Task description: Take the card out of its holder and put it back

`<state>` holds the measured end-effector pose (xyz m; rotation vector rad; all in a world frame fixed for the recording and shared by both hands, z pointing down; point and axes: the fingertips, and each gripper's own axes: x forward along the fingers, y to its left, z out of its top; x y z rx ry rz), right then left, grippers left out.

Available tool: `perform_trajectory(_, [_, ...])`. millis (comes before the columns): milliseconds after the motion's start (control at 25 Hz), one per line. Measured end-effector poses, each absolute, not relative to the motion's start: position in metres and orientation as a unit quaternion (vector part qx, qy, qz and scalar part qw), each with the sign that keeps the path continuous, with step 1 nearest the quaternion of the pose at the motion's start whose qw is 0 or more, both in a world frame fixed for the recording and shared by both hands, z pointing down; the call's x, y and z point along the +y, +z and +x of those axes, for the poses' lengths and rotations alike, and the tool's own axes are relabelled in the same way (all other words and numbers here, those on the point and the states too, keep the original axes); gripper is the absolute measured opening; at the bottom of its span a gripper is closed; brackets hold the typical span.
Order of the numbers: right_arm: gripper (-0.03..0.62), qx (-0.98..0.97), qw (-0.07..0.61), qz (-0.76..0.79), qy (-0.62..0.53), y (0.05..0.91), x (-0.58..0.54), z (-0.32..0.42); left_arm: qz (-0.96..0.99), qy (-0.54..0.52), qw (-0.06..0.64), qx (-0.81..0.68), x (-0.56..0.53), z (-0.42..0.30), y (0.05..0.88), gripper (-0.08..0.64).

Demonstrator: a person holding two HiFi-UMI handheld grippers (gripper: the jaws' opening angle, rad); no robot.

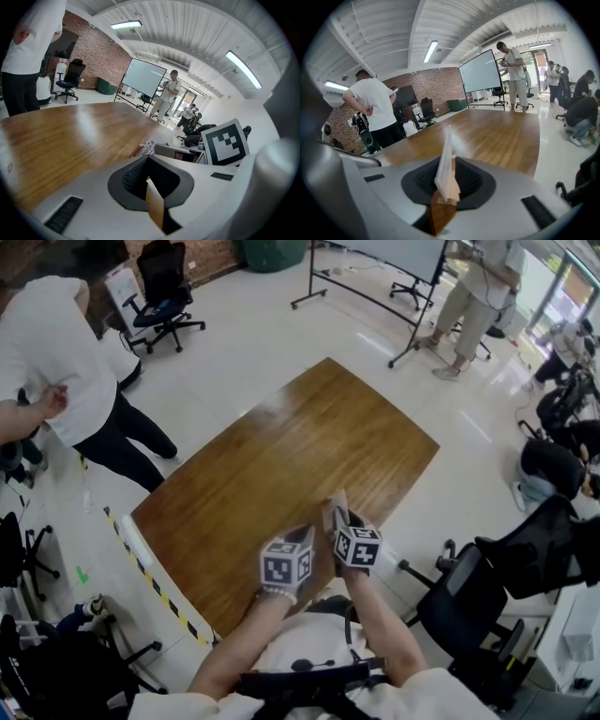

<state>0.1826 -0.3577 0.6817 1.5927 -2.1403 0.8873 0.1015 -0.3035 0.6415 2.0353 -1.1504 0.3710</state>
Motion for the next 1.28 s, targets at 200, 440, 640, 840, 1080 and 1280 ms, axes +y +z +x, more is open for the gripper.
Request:
perform_trajectory(200, [0.023,-0.753,0.165,0.562,0.299,0.679,-0.359,0.182,0.797,0.145,0.377,-0.449,-0.302,0.103,0.642,-0.003])
perform_trajectory(440, [0.021,-0.758,0.161,0.563,0.289,0.671,-0.361,0.180,0.797,0.144,0.377,-0.450,-0.301,0.100,0.639,-0.003])
perform_trajectory(640, [0.021,-0.759,0.151,0.567,0.282,0.661,-0.361,0.184,0.798,0.144,0.375,-0.450,-0.299,0.102,0.639,-0.003])
perform_trajectory(840, [0.021,-0.762,0.131,0.576,0.265,0.638,-0.361,0.188,0.801,0.139,0.372,-0.449,-0.295,0.100,0.633,-0.003])
perform_trajectory(1080, [0.021,-0.772,0.100,0.582,0.236,0.593,-0.356,0.192,0.805,0.137,0.366,-0.446,-0.284,0.101,0.623,-0.003])
perform_trajectory(1280, [0.020,-0.777,0.076,0.585,0.221,0.555,-0.339,0.196,0.809,0.133,0.360,-0.445,-0.266,0.099,0.609,-0.003])
